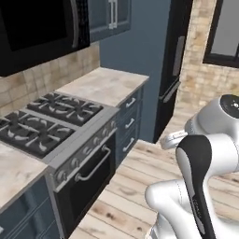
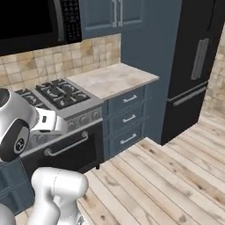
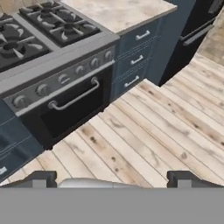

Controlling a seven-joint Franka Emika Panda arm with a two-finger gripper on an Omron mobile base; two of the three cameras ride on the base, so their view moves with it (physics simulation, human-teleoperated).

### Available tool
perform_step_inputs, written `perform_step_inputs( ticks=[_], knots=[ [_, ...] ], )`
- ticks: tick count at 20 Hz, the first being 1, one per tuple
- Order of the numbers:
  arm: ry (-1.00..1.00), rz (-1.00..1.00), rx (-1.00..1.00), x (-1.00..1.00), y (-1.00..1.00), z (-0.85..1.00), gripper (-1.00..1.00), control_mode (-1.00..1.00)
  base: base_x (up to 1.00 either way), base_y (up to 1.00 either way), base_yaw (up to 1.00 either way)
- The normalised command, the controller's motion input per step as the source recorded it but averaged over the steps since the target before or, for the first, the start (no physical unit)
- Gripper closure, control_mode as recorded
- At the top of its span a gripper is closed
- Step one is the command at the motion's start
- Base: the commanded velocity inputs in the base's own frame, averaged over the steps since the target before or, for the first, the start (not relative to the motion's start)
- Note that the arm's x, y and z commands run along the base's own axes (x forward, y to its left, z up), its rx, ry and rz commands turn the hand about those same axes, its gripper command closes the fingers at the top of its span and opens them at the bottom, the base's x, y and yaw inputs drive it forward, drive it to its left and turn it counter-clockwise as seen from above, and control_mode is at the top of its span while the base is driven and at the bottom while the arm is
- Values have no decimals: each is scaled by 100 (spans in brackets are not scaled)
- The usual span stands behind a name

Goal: Navigate to the fridge.

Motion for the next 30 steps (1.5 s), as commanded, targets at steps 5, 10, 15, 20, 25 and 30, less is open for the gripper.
perform_step_inputs(
  ticks=[5, 10, 15, 20, 25, 30],
  knots=[
    [0, 0, 0, 0, 0, 0, -100, 100, 100, -78, 57],
    [0, 0, 0, 0, 0, 0, -100, 100, 70, -100, 50],
    [0, 0, 0, 0, 0, 0, -100, 100, 27, -100, 40],
    [0, 0, 0, 0, 0, 0, -100, 100, 0, -100, 29],
    [0, 0, 0, 0, 0, 0, -100, 100, 0, -100, 22],
    [0, 0, 0, 0, 0, 0, -100, 100, 0, -100, 24]
  ],
)
